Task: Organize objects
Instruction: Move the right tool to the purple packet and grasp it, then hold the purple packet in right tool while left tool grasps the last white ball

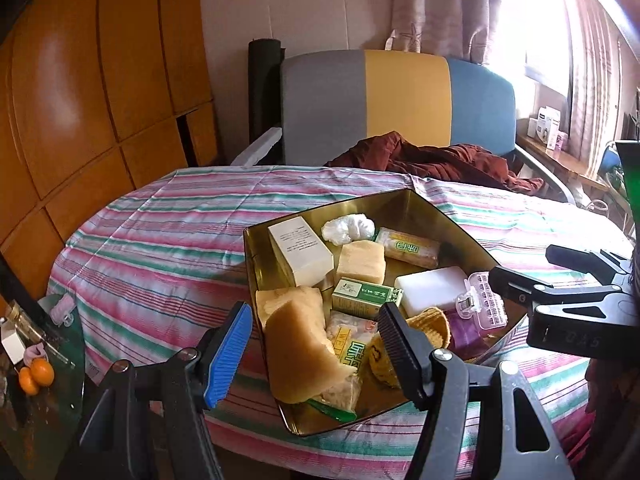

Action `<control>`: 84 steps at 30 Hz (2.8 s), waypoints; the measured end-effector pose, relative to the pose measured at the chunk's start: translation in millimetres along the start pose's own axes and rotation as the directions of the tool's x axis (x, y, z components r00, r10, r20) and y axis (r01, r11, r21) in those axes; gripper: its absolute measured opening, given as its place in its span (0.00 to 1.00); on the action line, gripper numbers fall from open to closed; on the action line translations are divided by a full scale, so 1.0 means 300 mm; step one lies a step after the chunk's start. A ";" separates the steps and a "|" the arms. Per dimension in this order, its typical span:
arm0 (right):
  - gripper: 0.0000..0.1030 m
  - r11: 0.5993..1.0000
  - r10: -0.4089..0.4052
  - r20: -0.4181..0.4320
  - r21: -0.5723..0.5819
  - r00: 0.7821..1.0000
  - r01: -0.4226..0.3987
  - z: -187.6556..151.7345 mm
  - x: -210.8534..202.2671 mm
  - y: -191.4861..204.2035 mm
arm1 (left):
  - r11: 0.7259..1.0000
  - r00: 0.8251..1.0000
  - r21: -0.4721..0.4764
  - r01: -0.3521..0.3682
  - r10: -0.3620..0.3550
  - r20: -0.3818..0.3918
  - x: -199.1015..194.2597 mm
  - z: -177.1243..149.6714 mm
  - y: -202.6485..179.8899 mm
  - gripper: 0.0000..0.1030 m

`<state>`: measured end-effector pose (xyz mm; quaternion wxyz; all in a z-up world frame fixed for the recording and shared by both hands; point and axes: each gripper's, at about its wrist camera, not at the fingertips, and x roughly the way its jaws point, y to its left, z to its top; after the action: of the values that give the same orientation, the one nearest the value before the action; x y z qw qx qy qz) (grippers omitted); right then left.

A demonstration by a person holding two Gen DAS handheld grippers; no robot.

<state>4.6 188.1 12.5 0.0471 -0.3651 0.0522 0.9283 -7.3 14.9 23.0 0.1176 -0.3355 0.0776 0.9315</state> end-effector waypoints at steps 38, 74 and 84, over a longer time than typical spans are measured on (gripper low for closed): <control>0.96 0.873 -0.323 -0.115 0.347 0.939 0.343 -0.129 -0.237 -0.775 | 0.978 0.988 0.136 0.156 -0.156 -0.010 0.035 0.068 -0.196 0.65; 0.34 0.971 -0.204 -0.600 -0.025 0.774 0.237 -0.290 -0.039 -0.998 | 0.819 0.890 0.350 0.455 -0.420 -0.174 0.110 0.120 -0.762 0.65; 0.34 0.910 -0.185 -0.475 0.248 0.860 0.332 -0.285 -0.167 -1.126 | 0.767 0.831 0.325 0.554 -0.483 -0.277 0.216 0.136 -1.020 0.64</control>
<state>141.3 508.9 -36.7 0.2186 -0.5569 0.1616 0.7848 2.6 328.7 -7.6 0.4282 -0.3945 0.1762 0.7937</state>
